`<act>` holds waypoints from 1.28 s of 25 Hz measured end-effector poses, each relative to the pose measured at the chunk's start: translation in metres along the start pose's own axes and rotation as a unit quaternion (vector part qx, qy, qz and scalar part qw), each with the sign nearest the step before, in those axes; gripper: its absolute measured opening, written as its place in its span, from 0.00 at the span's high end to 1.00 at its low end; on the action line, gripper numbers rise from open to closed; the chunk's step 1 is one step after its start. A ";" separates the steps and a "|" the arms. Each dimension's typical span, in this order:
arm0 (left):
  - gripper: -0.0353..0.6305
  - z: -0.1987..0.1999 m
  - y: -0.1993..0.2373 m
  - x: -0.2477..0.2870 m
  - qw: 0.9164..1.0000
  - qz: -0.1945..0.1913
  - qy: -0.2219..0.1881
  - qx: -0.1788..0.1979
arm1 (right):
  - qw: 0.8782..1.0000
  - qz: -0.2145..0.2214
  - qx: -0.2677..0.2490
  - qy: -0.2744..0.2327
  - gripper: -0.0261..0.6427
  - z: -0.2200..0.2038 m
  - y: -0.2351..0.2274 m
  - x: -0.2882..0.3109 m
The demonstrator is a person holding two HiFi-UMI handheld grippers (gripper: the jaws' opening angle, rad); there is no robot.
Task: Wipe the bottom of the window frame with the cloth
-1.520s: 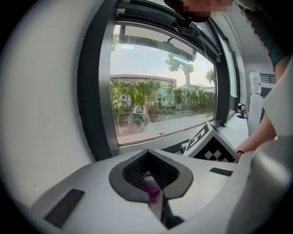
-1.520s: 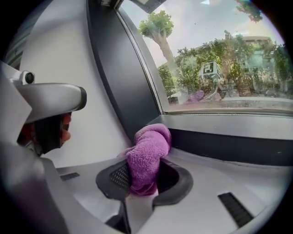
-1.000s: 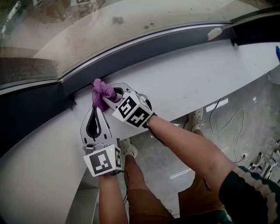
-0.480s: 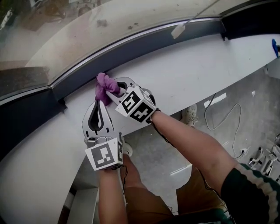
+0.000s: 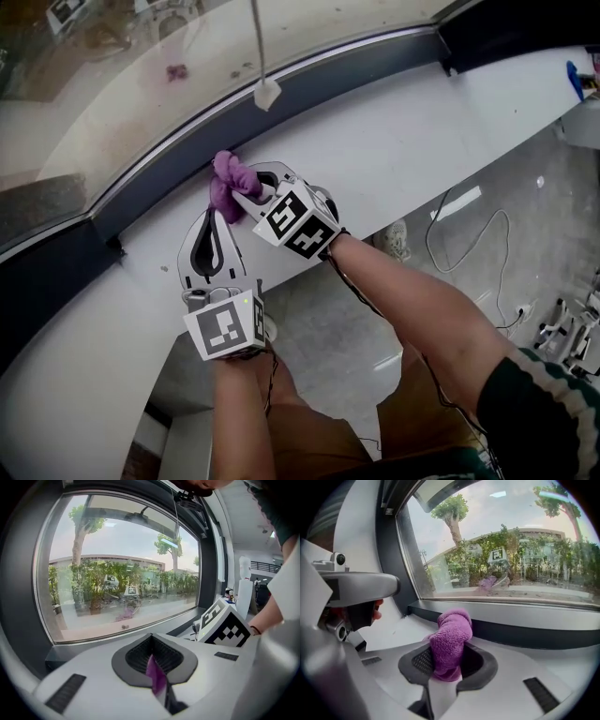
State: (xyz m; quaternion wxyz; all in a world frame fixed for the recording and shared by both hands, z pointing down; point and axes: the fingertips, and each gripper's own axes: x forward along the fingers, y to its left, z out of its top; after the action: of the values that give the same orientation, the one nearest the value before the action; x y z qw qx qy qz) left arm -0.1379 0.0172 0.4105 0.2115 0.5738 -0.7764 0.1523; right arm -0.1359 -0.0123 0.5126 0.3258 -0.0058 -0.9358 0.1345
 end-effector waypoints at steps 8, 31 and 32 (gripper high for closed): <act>0.94 0.010 -0.042 0.026 1.000 -0.025 0.002 0.009 | 1.000 -0.024 0.011 -0.002 0.81 -0.013 -0.043 -0.032; 0.94 0.035 -0.174 0.109 0.992 -0.117 0.016 0.043 | 0.993 -0.100 0.057 -0.009 0.81 -0.052 -0.170 -0.124; 0.94 0.037 -0.176 0.110 0.992 -0.119 0.017 0.043 | 0.993 -0.102 0.057 -0.008 0.81 -0.052 -0.171 -0.126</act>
State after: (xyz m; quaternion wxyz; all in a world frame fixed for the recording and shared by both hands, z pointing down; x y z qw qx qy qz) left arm -0.0026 -0.1430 0.4328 0.2159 0.6680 -0.6918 0.1693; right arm 0.0081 -0.1766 0.5184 0.3299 0.1096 -0.9249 0.1538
